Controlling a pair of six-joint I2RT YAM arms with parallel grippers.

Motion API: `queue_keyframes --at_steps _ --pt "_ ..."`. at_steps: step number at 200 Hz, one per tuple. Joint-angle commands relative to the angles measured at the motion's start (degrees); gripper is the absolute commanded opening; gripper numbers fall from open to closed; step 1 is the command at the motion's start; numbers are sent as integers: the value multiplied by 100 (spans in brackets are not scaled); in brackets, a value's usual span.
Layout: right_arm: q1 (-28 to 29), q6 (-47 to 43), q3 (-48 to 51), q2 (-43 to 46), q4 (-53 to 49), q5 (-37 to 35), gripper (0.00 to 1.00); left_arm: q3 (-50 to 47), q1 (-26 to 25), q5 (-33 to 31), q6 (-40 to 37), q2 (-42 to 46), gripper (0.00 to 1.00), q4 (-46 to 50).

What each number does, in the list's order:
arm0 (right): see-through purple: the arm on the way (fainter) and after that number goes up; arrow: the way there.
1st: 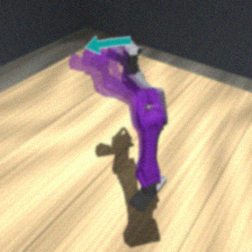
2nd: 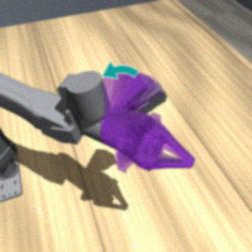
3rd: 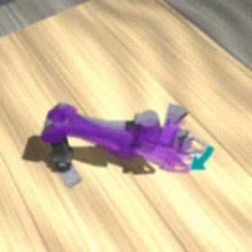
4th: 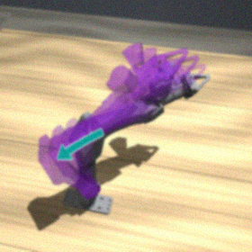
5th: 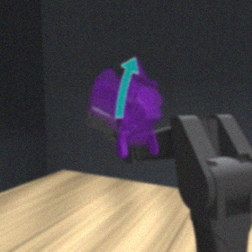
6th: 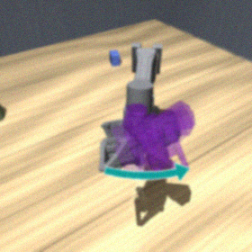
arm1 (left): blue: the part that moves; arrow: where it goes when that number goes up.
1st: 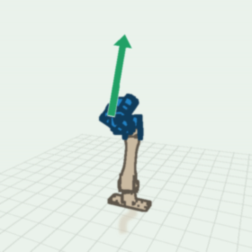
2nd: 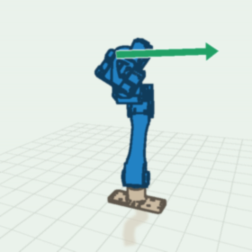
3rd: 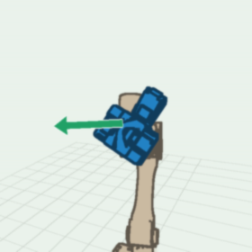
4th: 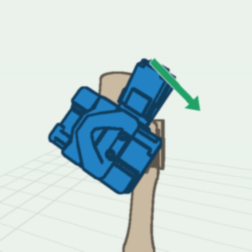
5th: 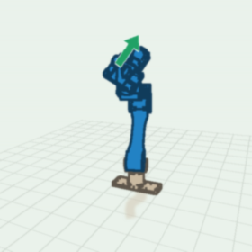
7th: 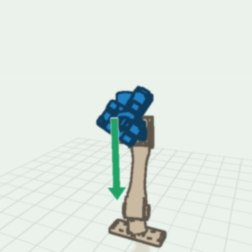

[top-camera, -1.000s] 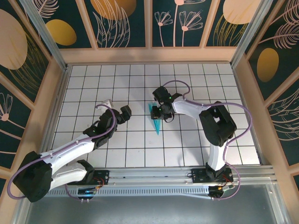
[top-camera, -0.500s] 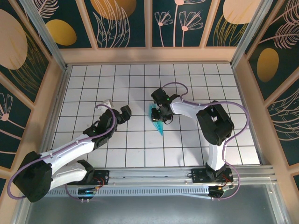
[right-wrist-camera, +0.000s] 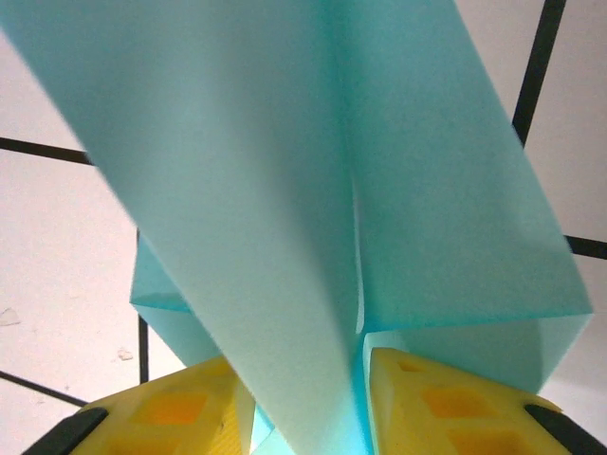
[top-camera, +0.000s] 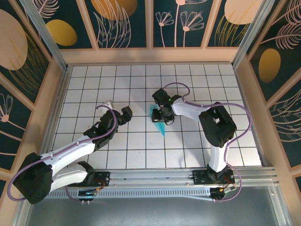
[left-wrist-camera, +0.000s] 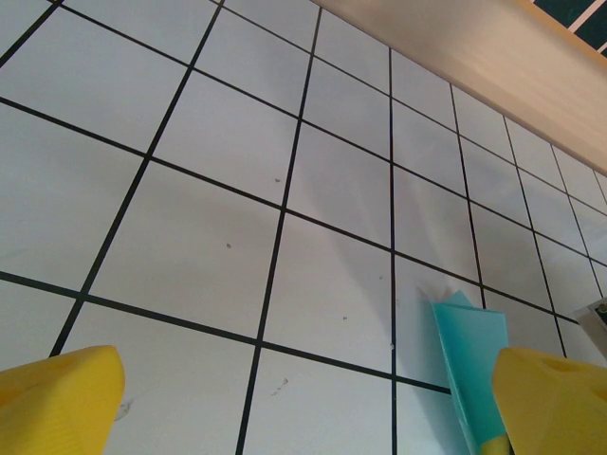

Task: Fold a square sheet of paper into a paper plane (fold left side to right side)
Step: Move the paper plane to the top-center of the table.

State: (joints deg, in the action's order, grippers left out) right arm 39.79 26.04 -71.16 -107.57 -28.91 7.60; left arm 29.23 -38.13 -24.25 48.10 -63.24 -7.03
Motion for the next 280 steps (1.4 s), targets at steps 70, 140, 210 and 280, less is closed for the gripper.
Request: queue_keyframes --at_steps 70,140,210,280 --pt "-121 76 146 434 122 119 42 84 46 106 44 -155 99 -46" --pt "-125 10 228 290 256 301 45 107 46 116 37 -193 99 -27" --pt "-126 -107 305 254 221 264 51 196 50 142 17 -311 99 0" --pt "-154 -126 409 194 200 168 52 271 49 166 14 -399 99 17"
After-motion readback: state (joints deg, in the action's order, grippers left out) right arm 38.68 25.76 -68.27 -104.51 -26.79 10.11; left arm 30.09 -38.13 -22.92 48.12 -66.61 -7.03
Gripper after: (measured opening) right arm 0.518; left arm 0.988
